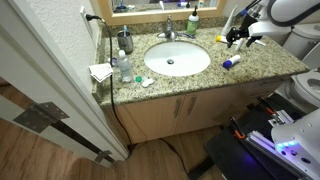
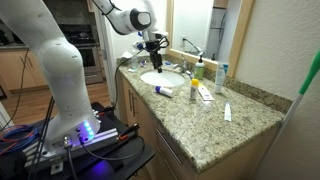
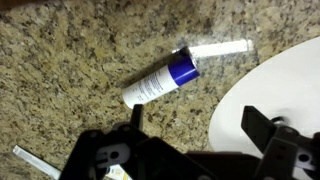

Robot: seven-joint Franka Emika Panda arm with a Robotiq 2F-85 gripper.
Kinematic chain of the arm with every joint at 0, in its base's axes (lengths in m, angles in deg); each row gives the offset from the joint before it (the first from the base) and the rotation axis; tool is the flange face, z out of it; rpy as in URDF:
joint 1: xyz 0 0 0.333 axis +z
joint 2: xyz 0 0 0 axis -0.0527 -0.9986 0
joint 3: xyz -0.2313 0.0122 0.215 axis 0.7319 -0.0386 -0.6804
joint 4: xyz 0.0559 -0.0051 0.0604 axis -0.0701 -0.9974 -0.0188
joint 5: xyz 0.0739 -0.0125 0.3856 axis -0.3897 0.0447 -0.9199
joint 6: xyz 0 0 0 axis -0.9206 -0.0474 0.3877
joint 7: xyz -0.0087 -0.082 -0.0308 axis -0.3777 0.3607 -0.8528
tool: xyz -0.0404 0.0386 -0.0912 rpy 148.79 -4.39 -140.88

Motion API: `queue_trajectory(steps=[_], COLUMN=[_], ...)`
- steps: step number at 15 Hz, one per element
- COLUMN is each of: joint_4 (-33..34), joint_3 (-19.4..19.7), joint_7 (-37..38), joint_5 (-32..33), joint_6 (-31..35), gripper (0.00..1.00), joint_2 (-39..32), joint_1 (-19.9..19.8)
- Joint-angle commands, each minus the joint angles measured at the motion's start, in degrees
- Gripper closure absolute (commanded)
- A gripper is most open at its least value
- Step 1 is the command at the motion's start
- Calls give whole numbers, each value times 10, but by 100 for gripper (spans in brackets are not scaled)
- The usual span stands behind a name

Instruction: Lift up the blue and white object

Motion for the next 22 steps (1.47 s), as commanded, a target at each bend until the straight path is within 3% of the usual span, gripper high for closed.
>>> queue_trajectory(steps=[1,3,5,8,9,10,11,12,16,17,20,22], joint_4=[-9,-13,-18,-83,-106,-65,-67,-67,-64,-61,-62,-59], joint_3=[-18,-19,-19,-31,-46,-64,-91,-59,-86,-94,-188,-211], joint_7=[-5,-5,54,133,168,200,243,182,225,235,392,475], joint_5=[-7,-7,-48,-61,-33,-10,26,-23,4,19,191,285], joint_6=[3,3,27,136,184,207,236,184,219,218,201,178], gripper=[0,0,0,0,0,0,0,0,0,0,0,0], joint_2=[9,18,-4,14,21,-18,-19,-1,-13,-18,12,15], joint_1=[-16,-19,-22,-31,-48,-69,-102,-57,-90,-105,-236,-263])
